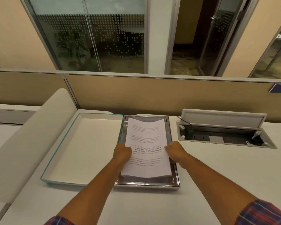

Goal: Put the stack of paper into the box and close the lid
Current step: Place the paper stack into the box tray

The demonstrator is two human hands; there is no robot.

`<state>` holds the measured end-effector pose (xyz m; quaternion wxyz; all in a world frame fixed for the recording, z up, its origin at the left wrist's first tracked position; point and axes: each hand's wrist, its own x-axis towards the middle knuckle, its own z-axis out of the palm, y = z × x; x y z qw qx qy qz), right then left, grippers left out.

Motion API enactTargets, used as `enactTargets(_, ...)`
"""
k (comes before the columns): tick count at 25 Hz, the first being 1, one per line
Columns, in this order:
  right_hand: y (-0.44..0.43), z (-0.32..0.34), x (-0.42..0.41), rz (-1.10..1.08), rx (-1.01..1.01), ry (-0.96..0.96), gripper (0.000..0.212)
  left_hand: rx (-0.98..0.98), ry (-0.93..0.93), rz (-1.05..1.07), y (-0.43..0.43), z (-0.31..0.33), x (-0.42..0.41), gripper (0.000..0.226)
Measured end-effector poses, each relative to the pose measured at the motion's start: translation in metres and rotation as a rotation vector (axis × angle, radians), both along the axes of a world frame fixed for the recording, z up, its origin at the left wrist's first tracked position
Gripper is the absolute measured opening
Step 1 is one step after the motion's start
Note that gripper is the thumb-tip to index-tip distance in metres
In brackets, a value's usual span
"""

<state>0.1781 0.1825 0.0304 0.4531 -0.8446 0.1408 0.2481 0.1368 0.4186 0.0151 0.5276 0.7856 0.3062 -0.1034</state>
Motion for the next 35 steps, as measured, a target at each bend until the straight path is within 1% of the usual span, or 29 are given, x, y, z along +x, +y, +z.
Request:
enactTargets(4, 0.011, -0.002, 0.011, 0.018, -0.079, -0.026, 0.025, 0.005, -0.016, -0.001, 0.004, 0.001, 0.004, 0.024)
enactTargets(6, 0.011, -0.001, 0.014, 0.032, -0.129, -0.035, 0.019, 0.010, -0.028, -0.022, 0.003, 0.004, 0.009, 0.024)
enactTargets(8, 0.013, -0.005, 0.018, 0.050, -0.179, -0.036, 0.014, 0.026, -0.017, -0.042, 0.002, 0.001, 0.010, 0.028)
enactTargets(11, 0.017, -0.011, 0.016, 0.064, -0.256, -0.079, 0.022, 0.093, -0.011, -0.073, -0.003, -0.009, 0.005, 0.035)
enactTargets(14, 0.021, -0.012, 0.010, 0.095, -0.287, -0.121, 0.029, 0.144, -0.031, -0.065, -0.006, -0.014, 0.004, 0.033)
enactTargets(19, 0.020, -0.013, 0.001, 0.234, -0.348, -0.141, 0.011, 0.089, -0.019, -0.082, -0.007, -0.006, 0.002, 0.035)
enactTargets(21, 0.020, -0.012, -0.004, 0.268, -0.338, -0.149, 0.010, 0.091, -0.022, -0.093, -0.008, -0.001, 0.003, 0.038)
enactTargets(22, 0.022, -0.011, -0.007, 0.269, -0.331, -0.154, 0.014, 0.094, -0.026, -0.101, -0.008, 0.000, 0.002, 0.039)
enactTargets(24, 0.024, -0.006, -0.015, 0.258, -0.326, -0.156, 0.029, 0.109, -0.041, -0.111, -0.009, 0.002, -0.001, 0.039)
enactTargets(27, 0.027, 0.004, -0.032, 0.275, -0.351, -0.150, 0.063, 0.194, -0.048, -0.116, -0.011, 0.006, -0.012, 0.041)
enactTargets(28, 0.029, 0.006, -0.039, 0.312, -0.381, -0.198, 0.067, 0.216, -0.043, -0.111, -0.012, 0.006, -0.018, 0.043)
enactTargets(31, 0.032, 0.002, -0.067, 0.426, -0.395, -0.423, 0.059, 0.258, -0.072, -0.090, -0.015, 0.014, -0.037, 0.042)
enactTargets(33, 0.032, -0.004, -0.087, 0.496, -0.406, -0.460, 0.064, 0.304, -0.218, -0.066, -0.012, 0.018, -0.053, 0.029)
enactTargets(35, 0.030, -0.015, -0.104, 0.562, -0.463, -0.469, 0.071, 0.302, -0.395, 0.029, -0.003, 0.023, -0.072, 0.022)
